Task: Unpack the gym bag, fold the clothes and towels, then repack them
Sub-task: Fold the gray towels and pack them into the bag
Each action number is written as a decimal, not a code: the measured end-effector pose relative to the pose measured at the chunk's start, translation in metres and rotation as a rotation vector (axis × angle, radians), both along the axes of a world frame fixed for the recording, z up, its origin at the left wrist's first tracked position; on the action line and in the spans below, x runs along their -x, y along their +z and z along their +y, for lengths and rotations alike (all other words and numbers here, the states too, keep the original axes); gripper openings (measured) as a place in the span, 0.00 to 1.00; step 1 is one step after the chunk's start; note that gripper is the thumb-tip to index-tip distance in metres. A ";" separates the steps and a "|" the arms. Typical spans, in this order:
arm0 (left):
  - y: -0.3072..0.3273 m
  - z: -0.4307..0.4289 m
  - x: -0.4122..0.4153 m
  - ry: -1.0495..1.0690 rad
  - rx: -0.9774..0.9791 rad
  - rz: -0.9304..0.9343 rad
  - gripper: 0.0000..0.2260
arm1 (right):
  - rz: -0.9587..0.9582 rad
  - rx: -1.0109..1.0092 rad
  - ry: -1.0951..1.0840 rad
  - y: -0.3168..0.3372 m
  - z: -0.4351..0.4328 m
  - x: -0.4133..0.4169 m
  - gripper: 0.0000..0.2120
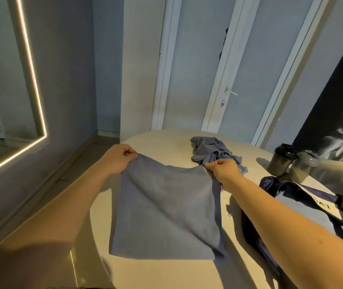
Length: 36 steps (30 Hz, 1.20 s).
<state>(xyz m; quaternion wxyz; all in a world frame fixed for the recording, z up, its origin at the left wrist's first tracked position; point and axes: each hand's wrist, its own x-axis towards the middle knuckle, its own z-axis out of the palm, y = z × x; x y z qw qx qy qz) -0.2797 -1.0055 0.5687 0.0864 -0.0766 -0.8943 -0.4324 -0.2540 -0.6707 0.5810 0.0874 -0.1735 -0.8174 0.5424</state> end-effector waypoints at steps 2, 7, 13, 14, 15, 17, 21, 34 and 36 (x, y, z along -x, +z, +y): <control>-0.009 0.006 0.036 0.034 -0.024 0.023 0.05 | -0.040 -0.120 -0.005 -0.006 0.008 0.037 0.12; -0.045 0.012 0.101 0.119 -0.092 0.032 0.04 | -0.027 -0.239 -0.018 -0.030 0.027 0.108 0.11; -0.109 0.012 0.151 0.033 0.210 -0.098 0.07 | -0.169 -0.381 0.219 -0.072 0.030 0.146 0.05; -0.111 0.011 0.153 0.026 0.268 -0.081 0.07 | -0.179 -0.421 0.250 -0.075 0.031 0.149 0.05; -0.112 0.011 0.154 0.017 0.302 -0.060 0.07 | -0.189 -0.457 0.270 -0.079 0.031 0.152 0.06; -0.115 0.012 0.156 0.003 0.342 -0.011 0.06 | -0.201 -0.523 0.288 -0.083 0.032 0.158 0.09; -0.116 0.012 0.160 -0.061 0.358 -0.032 0.05 | -0.192 -0.598 0.312 -0.083 0.032 0.164 0.10; -0.035 0.011 0.114 -0.017 -0.170 -0.014 0.02 | -0.075 -0.593 0.290 -0.006 0.043 0.115 0.07; -0.012 0.006 0.099 -0.028 -0.166 0.005 0.03 | -0.053 -0.596 0.267 0.017 0.046 0.099 0.06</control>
